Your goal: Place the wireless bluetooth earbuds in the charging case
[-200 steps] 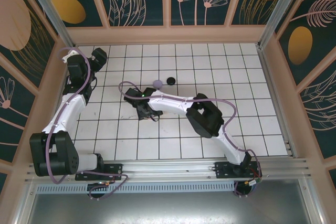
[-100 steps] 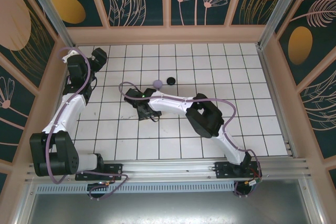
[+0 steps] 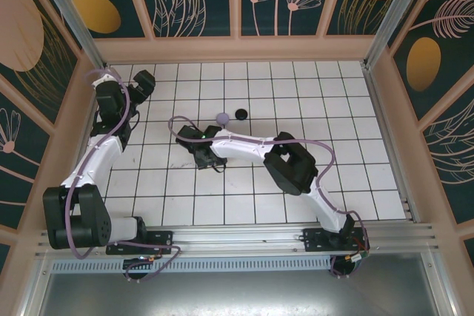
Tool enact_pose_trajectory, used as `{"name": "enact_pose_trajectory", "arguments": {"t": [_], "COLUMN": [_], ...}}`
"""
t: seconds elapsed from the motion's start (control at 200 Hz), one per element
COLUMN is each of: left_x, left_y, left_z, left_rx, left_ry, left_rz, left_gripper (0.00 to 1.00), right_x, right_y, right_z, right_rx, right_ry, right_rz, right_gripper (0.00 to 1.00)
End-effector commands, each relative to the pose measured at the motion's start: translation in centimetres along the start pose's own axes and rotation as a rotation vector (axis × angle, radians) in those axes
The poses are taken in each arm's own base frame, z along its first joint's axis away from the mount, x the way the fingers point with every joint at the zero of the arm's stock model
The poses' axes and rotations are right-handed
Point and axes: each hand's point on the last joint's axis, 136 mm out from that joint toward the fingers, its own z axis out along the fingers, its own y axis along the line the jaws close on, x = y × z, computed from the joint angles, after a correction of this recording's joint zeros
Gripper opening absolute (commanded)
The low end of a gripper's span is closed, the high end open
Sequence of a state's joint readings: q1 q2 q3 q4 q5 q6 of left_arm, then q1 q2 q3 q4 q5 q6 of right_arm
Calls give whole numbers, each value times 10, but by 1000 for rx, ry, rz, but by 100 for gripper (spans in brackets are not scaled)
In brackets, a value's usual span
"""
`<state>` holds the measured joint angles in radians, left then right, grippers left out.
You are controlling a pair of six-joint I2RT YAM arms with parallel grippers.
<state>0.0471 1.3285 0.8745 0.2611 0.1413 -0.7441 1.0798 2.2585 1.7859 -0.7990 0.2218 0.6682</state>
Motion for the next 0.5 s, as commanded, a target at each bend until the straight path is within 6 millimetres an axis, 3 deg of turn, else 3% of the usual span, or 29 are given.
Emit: {"name": "enact_pose_trajectory", "arguments": {"t": [0.0,0.185,0.495], "left_x": [2,24,88], "left_y": [-21,-33,-68], "left_z": [-5,-13,-31], "left_rx": [135,255,454], "left_ry": [11,80,188], "left_rz": [2,-1,51], "left_gripper": [99,98,99], "right_x": [-17,-47,-120], "right_y": [-11,-36,-115], "right_z": [-36,-83,-155], "right_rx": [-13,-70,-185], "right_ry": [-80,-183,-379], "right_rz": [51,138,385], "right_gripper": [38,38,38]}}
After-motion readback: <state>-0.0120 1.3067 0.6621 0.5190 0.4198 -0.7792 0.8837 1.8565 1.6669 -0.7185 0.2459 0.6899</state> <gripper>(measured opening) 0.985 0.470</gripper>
